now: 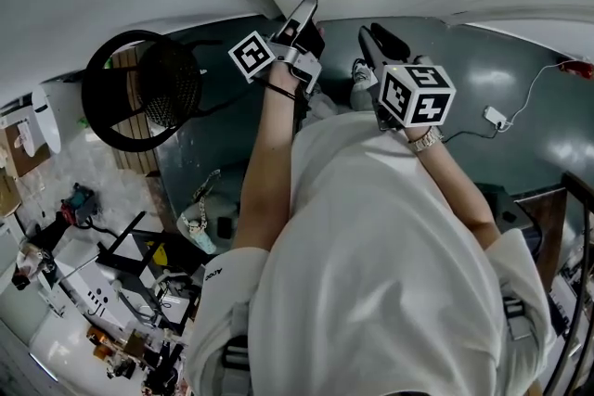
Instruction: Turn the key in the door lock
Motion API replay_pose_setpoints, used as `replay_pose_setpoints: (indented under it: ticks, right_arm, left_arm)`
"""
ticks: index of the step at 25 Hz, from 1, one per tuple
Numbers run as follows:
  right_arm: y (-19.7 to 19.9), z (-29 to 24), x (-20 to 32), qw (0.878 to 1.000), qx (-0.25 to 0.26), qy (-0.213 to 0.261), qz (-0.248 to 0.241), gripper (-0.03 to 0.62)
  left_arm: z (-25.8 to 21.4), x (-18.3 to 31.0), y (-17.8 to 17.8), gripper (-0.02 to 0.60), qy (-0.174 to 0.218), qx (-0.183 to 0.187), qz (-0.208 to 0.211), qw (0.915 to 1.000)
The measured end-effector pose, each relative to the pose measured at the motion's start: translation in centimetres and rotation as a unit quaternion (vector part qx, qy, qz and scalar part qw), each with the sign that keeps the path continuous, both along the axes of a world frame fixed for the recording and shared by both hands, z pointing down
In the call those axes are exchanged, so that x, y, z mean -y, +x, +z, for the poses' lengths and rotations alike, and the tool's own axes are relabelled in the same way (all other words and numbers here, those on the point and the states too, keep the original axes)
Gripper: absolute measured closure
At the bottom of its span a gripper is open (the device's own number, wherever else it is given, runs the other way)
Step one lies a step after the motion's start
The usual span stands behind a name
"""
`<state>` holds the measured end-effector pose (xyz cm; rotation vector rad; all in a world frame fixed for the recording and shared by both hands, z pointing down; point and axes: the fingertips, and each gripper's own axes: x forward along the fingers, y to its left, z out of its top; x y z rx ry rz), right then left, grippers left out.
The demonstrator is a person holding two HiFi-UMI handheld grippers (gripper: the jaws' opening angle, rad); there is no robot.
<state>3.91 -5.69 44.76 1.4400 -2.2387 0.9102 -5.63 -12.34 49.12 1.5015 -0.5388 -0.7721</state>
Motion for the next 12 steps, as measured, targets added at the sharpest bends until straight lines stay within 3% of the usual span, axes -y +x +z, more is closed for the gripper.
replay_pose_setpoints:
  ticks: [4,6,7,8,9,10,12]
  right_arm:
    - [-0.6,0.1,0.0,1.000,0.007,0.000,-0.010,0.507]
    - [-0.6,0.0,-0.1,1.000,0.009,0.003,-0.021,0.507]
    - [-0.6,-0.1,-0.1,1.000,0.010,0.004,-0.027,0.507]
    - [-0.5,-0.2,-0.1,0.999,0.012,0.005,-0.033,0.507]
    - [-0.3,-0.3,0.1,0.999,0.013,0.005,-0.040,0.507]
    - [-0.1,-0.3,0.2,0.999,0.014,0.004,-0.046,0.507]
    - [0.5,-0.3,0.5,0.998,0.017,0.002,-0.058,0.507]
  left_arm:
    - [-0.2,-0.8,-1.0,0.417,0.023,0.119,0.009,0.9926]
    - [-0.5,-1.3,-1.1,0.419,0.043,0.211,0.014,0.9765]
    - [-0.4,-1.5,-1.3,0.419,0.056,0.276,0.016,0.9595]
    - [-0.2,-1.7,-1.5,0.419,0.070,0.352,0.015,0.9332]
    - [-0.2,-1.7,-1.8,0.419,0.087,0.434,0.013,0.8965]
    - [-0.3,-1.7,-2.0,0.419,0.104,0.515,0.010,0.8506]
    - [-0.7,-1.5,-1.8,0.419,0.139,0.651,0.007,0.7461]
